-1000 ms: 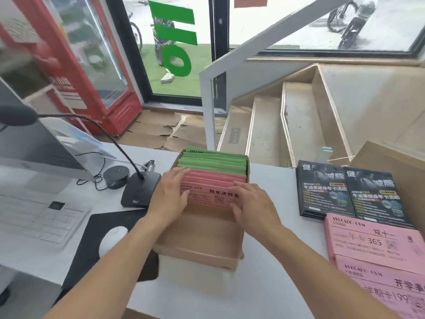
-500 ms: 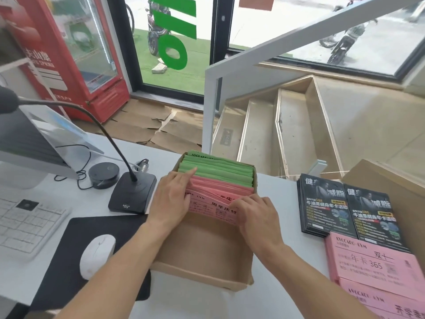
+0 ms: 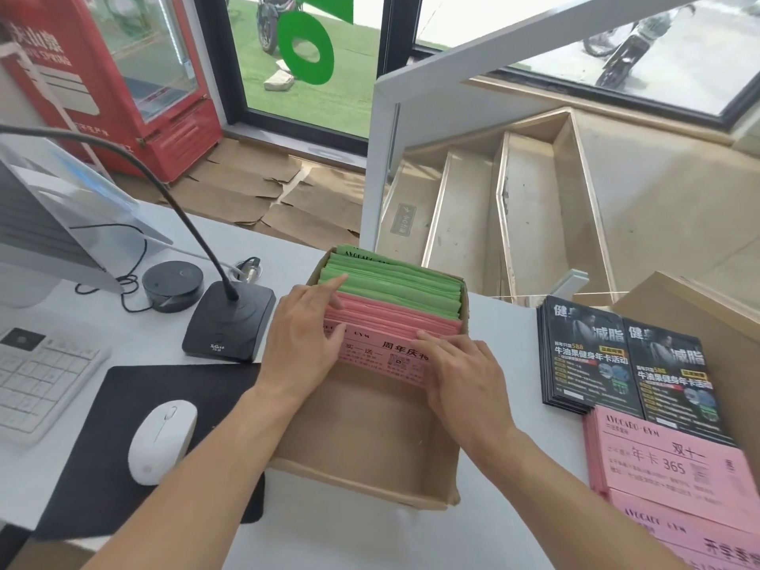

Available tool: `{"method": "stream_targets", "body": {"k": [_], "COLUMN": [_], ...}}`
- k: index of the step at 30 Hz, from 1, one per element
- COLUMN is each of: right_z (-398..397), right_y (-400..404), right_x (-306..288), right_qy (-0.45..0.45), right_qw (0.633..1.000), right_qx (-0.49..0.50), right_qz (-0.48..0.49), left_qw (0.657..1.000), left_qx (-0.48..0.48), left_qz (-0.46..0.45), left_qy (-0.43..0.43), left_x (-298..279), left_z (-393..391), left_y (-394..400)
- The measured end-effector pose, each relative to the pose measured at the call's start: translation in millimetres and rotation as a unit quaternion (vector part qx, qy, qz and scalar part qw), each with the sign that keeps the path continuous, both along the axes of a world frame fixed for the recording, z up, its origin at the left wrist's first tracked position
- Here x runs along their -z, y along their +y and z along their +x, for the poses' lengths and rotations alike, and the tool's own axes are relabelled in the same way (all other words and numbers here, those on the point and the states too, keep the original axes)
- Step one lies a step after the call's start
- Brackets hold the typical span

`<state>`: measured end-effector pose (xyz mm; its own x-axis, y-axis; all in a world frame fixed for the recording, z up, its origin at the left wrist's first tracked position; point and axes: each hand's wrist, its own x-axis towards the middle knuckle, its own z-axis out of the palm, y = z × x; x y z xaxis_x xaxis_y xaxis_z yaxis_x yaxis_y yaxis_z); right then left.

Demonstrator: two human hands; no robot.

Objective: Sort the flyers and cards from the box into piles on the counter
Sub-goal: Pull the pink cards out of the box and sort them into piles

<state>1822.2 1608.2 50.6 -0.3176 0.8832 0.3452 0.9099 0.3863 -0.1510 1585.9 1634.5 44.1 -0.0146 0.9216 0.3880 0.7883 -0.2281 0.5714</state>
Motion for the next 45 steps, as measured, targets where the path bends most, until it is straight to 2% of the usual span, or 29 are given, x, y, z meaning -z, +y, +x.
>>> {"method": "stream_targets", "body": {"k": [2,4,9,12,15,22,27,29,36,41,45], "right_z": [-0.2,0.0,-1.7,-2.2,0.6,-4.8,-3.6,-3.6,-2.5,-6.0,-13.0], "right_y": [-0.8,-0.3,1.3,1.1,2.1,3.3,0.7,0.6,-1.3,-6.2,-12.8], "right_x": [0.6,1.1,0.0,-4.1,-5.6,-2.9,-1.8,-2.0,-5.8,-13.3,-9.9], "right_qy": [0.004,0.006,0.033,0.044,0.013,0.014,0.011,0.010,0.011,0.006,-0.060], "right_qw": [1.000,1.000,0.999,0.995,0.990,0.993,0.999,0.999,0.997,0.995,0.995], "right_qx": [0.002,0.006,-0.024,-0.030,-0.043,-0.012,-0.048,-0.050,-0.072,-0.078,-0.053], "right_qz": [0.006,0.007,-0.015,-0.082,-0.130,-0.114,-0.008,0.007,-0.010,-0.060,-0.062], "left_qw": [1.000,0.998,0.995,0.994,0.995,0.994,0.993,0.993,0.994,0.994,0.993], "left_qx": [0.010,0.029,0.018,0.026,0.032,0.035,0.041,0.040,0.044,0.047,0.045], "left_qz": [-0.007,-0.016,-0.008,-0.011,-0.015,-0.022,-0.022,-0.021,-0.017,-0.017,-0.023], "left_qy": [0.002,0.048,0.094,0.102,0.098,0.102,0.111,0.109,0.097,0.094,0.104], "left_x": [0.4,3.4,5.6,5.6,6.2,3.3,2.4,1.4,1.6,4.6,5.8], "left_z": [-0.6,-0.9,-0.4,-1.1,-0.9,-1.2,-1.3,-1.0,-0.3,-0.2,-0.3], "left_y": [-1.3,-0.8,1.1,0.7,1.0,0.7,-1.0,-1.3,-2.7,-0.4,0.3]}}
